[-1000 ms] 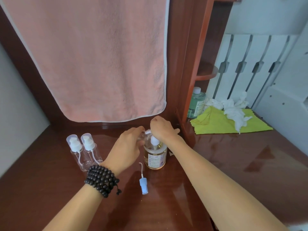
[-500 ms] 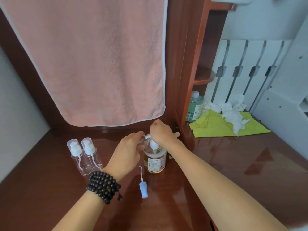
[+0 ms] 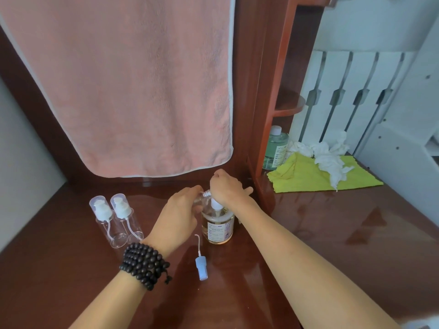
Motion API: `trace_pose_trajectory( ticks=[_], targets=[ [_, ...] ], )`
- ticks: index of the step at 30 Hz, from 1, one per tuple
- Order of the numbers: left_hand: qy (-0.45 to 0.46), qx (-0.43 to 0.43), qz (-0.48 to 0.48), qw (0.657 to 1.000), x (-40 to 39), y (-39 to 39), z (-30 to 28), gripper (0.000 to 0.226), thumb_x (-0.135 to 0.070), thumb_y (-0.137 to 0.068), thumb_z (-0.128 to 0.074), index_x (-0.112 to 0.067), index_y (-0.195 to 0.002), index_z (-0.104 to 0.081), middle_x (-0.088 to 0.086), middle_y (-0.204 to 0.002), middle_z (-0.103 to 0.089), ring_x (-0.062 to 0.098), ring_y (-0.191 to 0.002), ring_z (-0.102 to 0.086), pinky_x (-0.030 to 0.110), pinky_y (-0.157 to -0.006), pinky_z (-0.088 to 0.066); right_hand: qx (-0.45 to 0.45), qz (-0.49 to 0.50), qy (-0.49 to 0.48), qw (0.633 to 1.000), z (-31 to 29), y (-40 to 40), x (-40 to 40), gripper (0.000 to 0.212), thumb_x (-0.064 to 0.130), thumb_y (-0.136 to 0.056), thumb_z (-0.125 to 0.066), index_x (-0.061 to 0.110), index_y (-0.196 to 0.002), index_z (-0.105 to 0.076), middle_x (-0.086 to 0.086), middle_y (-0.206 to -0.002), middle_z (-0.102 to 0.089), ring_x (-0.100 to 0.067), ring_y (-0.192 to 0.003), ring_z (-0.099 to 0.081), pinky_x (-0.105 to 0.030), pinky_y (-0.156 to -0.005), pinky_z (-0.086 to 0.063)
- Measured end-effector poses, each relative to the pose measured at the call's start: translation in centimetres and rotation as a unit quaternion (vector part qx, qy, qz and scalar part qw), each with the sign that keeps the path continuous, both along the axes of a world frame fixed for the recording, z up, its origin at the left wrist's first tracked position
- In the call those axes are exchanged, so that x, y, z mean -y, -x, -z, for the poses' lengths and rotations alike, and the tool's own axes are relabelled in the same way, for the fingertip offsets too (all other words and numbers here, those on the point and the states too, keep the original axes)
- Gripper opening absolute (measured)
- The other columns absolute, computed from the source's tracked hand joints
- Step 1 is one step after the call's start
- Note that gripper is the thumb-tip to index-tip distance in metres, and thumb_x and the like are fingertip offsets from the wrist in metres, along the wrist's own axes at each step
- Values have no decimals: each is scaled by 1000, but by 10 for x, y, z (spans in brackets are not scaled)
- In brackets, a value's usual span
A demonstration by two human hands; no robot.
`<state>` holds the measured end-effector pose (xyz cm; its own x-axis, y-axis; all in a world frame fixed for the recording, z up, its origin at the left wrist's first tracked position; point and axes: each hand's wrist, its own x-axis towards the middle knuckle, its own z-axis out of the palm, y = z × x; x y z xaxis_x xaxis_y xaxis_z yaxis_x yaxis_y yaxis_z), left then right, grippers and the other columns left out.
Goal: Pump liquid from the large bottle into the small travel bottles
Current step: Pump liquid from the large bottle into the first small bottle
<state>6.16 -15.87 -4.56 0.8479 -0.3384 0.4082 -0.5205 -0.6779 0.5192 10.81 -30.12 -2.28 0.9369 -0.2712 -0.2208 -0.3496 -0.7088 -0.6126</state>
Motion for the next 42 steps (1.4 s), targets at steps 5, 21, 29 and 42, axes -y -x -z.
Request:
trace_pose_trajectory(
  ticks=[5,21,29,42],
  targets=[
    [-1,22,21,1000,-4,-1,-13,32,2,-85,-63,-10,-114,-60,2,-101,-64,22,-96,-60,30,-83,-45,15,-17,-9,1000,-13,-4,0,47,35,-106,-20,18,-143,-43,-13,-138,-57,-38,-134,-45,-56,-106,-20],
    [-9,28,14,999,-4,-7,-12,35,0,-87,-63,-11,-120,-59,4,-103,-63,23,-98,-61,26,-82,-42,3,-2,-35,999,-17,-3,1,49,38,-104,-23,19,-143,-46,-11,-139,-56,-36,-133,-44,-55,-107,-19],
    [-24,18,7,1000,0,-5,1,32,2,-84,-65,-8,-114,-60,7,-97,-64,28,-91,-63,44,-79,-51,-4,23,-14,1000,5,-2,-3,44,36,-105,-24,23,-139,-50,-10,-136,-59,-35,-132,-46,-56,-109,-21],
    [-25,14,13,1000,-4,-5,-9,32,-2,-87,-63,-8,-118,-59,9,-102,-64,30,-95,-63,46,-81,-52,10,16,4,1000,-9,-3,-2,46,33,-103,-24,19,-138,-50,-13,-138,-57,-38,-134,-44,-57,-110,-21]
  ],
)
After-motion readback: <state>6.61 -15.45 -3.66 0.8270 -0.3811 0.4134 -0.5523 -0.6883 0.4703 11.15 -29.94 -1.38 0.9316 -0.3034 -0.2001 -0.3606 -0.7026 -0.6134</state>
